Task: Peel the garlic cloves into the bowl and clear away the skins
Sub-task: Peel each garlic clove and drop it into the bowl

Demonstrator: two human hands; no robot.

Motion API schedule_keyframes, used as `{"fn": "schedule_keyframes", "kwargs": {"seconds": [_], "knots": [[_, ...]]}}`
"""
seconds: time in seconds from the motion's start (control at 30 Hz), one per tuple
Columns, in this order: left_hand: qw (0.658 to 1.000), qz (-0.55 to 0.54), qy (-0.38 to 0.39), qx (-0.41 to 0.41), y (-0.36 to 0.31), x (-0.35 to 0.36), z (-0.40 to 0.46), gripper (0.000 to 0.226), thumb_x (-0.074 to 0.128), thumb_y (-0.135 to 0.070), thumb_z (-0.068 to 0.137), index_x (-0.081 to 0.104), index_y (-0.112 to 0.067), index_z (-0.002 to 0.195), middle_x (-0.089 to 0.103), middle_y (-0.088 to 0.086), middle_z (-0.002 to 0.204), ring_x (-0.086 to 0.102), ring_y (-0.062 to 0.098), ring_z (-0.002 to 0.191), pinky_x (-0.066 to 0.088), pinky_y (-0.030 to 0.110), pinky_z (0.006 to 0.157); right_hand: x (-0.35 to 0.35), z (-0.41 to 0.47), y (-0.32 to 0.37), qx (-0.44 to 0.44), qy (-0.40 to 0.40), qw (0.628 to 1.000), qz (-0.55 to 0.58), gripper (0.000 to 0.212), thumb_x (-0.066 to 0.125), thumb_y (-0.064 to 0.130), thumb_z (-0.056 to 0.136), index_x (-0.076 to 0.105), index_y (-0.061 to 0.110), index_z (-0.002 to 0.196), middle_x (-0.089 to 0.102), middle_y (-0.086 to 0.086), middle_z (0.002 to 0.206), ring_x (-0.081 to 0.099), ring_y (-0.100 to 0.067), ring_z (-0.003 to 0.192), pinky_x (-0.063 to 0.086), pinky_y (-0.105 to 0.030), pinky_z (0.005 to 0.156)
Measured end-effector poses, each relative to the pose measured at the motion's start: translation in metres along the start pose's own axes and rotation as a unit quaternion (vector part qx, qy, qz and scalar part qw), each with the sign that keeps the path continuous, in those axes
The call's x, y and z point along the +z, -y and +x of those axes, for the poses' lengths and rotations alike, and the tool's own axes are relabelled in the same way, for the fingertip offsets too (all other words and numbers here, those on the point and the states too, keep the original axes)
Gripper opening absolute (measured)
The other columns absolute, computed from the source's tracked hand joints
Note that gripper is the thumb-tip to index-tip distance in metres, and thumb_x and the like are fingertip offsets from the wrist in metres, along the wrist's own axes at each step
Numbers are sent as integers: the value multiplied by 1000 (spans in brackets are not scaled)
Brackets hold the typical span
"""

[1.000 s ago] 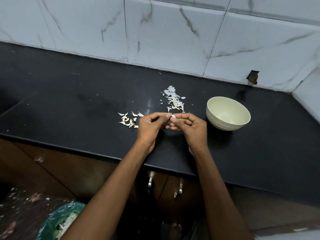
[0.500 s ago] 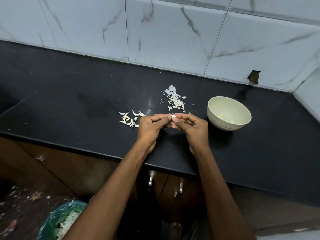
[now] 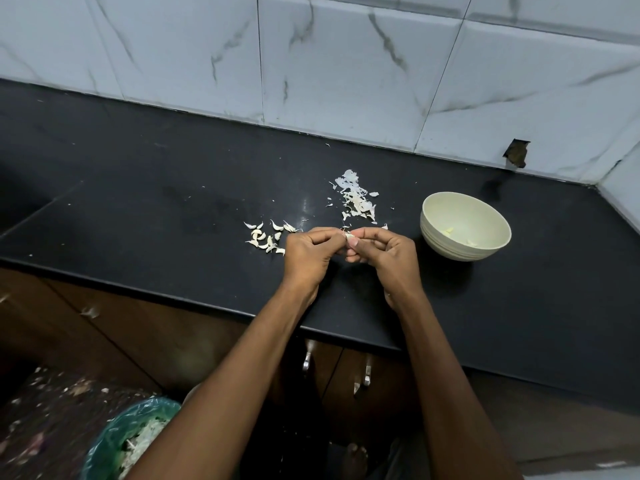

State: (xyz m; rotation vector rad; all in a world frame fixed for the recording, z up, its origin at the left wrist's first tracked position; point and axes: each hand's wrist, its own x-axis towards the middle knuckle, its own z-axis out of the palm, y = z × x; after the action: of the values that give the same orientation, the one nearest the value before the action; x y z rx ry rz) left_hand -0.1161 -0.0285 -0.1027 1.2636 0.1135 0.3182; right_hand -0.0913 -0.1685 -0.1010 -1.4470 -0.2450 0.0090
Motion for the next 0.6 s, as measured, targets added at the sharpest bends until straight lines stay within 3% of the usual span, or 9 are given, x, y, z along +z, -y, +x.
{"fn": "schedule_keyframes", "kwargs": {"seconds": [0.3,0.43,0.6], "knots": [[995,-78,25,-53,-2,-1,1,15,70,3,92,80,-4,84,75,11,77,67,15,71,54,25,72,-5,1,4,47,18,996,80,15,67,-3,95,73,-2,109,77,-19,89,75,-20,77,61,-25,73],[994,-90,25,-63,-4,-1,1,10,68,5,92,77,2,89,75,8,76,67,11,69,53,22,70,-7,1,4,45,31,996,77,17,67,1,96,73,1,112,77,-19,92,72,-19,77,60,-25,74],[995,-81,15,-61,0,-2,2,11,71,2,91,80,-2,87,75,12,82,64,17,75,53,26,74,-4,1,1,34,25,998,47,18,66,6,99,73,-1,115,76,-17,89,71,-19,77,60,-25,73]]}}
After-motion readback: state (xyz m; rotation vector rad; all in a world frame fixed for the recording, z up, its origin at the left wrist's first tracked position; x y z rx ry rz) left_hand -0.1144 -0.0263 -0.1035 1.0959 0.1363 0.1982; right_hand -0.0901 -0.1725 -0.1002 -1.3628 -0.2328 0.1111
